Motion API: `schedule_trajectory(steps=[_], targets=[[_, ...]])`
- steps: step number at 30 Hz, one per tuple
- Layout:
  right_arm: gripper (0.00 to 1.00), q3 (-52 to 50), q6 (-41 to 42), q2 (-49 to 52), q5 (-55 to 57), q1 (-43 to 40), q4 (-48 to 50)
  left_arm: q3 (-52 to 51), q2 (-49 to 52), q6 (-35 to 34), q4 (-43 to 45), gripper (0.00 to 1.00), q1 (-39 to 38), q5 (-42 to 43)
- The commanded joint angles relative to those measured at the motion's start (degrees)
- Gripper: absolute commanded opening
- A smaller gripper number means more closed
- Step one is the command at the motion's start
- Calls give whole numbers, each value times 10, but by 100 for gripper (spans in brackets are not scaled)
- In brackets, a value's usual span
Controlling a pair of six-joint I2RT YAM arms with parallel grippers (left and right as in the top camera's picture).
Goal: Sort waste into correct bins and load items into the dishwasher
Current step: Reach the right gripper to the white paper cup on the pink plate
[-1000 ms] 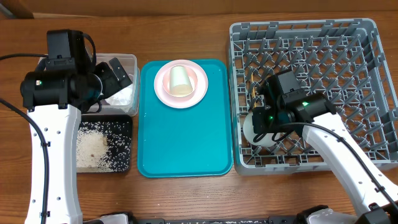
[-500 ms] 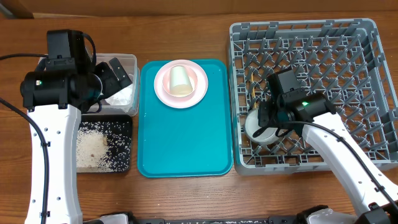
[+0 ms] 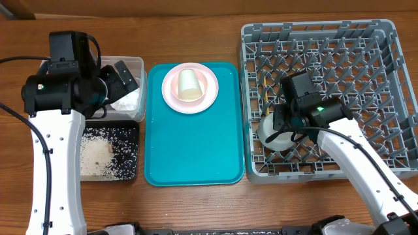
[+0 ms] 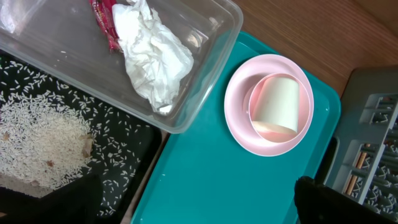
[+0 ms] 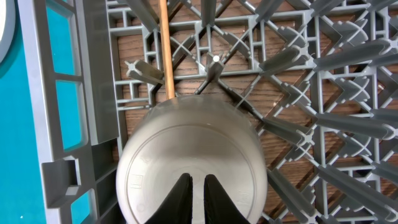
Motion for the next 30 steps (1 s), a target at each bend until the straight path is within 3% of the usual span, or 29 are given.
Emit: schedule_trajectory(steps=[1,4,7,10,14,16,21,25,30], targets=[[10,8,3,3,-55,2,21,12,-5,11,1,100,-2,2],[11,8,0,3,-228,4,91,12,-5,11,1,100,-2,2],[16,9,3,3,-307,12,153,12,-5,11,1,100,-2,2],[28,17,51,4,-314,38,207,12,-5,11,1,100,-2,2],[37,33,88,18,-316,74,266,12,-5,11,1,100,-2,2],[50,33,140,36,-316,104,346,12,-5,11,1,100,-2,2],[51,33,184,110,-253,156,480,12,-5,11,1,100,-2,2],[51,33,112,171,-253,186,509,12,-5,11,1,100,-2,2],[50,33,-79,238,-209,241,496,12,-5,11,0,100,-2,2]])
